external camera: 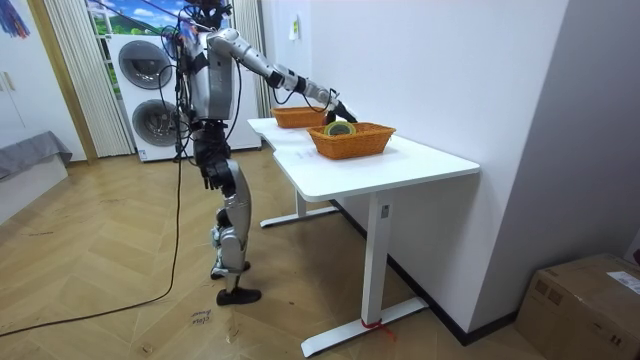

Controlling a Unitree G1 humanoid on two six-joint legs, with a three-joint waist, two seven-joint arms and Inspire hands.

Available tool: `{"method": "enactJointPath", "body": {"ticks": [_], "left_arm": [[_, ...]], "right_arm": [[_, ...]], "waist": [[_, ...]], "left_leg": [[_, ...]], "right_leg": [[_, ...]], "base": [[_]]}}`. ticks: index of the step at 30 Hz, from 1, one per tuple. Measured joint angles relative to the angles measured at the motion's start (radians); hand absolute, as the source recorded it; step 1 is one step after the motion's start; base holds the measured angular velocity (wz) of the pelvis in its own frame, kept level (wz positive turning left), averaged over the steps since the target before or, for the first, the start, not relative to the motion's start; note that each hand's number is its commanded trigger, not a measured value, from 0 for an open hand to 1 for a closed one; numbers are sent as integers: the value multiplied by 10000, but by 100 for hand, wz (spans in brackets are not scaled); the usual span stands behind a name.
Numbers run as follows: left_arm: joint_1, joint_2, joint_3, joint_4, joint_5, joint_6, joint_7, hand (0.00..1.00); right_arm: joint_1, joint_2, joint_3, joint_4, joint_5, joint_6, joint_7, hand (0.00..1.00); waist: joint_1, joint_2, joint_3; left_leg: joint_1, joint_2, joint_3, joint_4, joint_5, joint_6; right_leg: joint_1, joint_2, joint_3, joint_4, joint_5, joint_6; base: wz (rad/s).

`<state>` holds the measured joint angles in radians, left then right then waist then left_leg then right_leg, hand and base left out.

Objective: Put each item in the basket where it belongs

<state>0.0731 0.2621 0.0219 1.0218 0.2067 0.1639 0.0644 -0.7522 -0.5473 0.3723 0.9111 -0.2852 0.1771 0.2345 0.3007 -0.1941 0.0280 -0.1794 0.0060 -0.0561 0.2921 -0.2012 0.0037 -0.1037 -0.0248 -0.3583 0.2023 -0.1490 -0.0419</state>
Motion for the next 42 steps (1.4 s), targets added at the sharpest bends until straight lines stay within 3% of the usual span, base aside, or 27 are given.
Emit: {"method": "enactJointPath", "body": {"ticks": [10,11,14,19,30,32,39,42], "left_arm": [[510,4,386,-20,6,-27,155,0],[638,0,493,-1,-2,-34,160,0],[852,-51,557,10,11,2,166,0],[1051,-145,958,-145,45,57,157,0],[1272,-182,1041,-322,28,82,443,0],[1207,-272,1176,-366,31,83,510,0],[1200,-450,1176,-422,12,90,574,0],[1204,-495,1132,-423,12,96,574,0]], "right_arm": [[18,-45,-41,-1734,22,2,322,100],[77,-85,-43,-2197,-40,17,387,100],[306,-277,-153,-3367,-26,80,519,100],[605,-342,-917,-4518,-28,142,625,100],[764,-379,-1638,-6731,-350,217,610,100],[763,-379,-1655,-7065,-651,222,606,100],[763,-372,-1599,-7640,-779,324,651,100],[763,-362,-1568,-7659,-780,373,690,100]], "waist": [[-413,54,-110],[-537,69,-163],[-645,166,-221],[-794,251,-286],[-1255,151,-388],[-1258,123,-398],[-995,53,-249],[-832,36,-232]], "left_leg": [[507,-18,-25,-126,11,8],[615,-21,-42,-209,11,8],[811,-27,-74,-261,10,9],[1098,-34,-48,-386,27,2],[1581,-137,-52,-565,120,19],[1585,-155,-54,-574,119,25],[1836,-189,-110,-788,145,67],[1871,-185,-108,-865,145,68]], "right_leg": [[549,-40,-12,-177,8,17],[628,-38,-21,-181,8,18],[827,-32,-43,-188,4,24],[1154,-34,-37,-200,-14,52],[1557,-98,20,-189,-142,114],[1558,-100,18,-190,-145,122],[1720,-124,-20,-181,-179,180],[1724,-126,-55,-177,-182,186]], "base": [[1],[5],[1],[0],[0],[0],[3],[0]]}}
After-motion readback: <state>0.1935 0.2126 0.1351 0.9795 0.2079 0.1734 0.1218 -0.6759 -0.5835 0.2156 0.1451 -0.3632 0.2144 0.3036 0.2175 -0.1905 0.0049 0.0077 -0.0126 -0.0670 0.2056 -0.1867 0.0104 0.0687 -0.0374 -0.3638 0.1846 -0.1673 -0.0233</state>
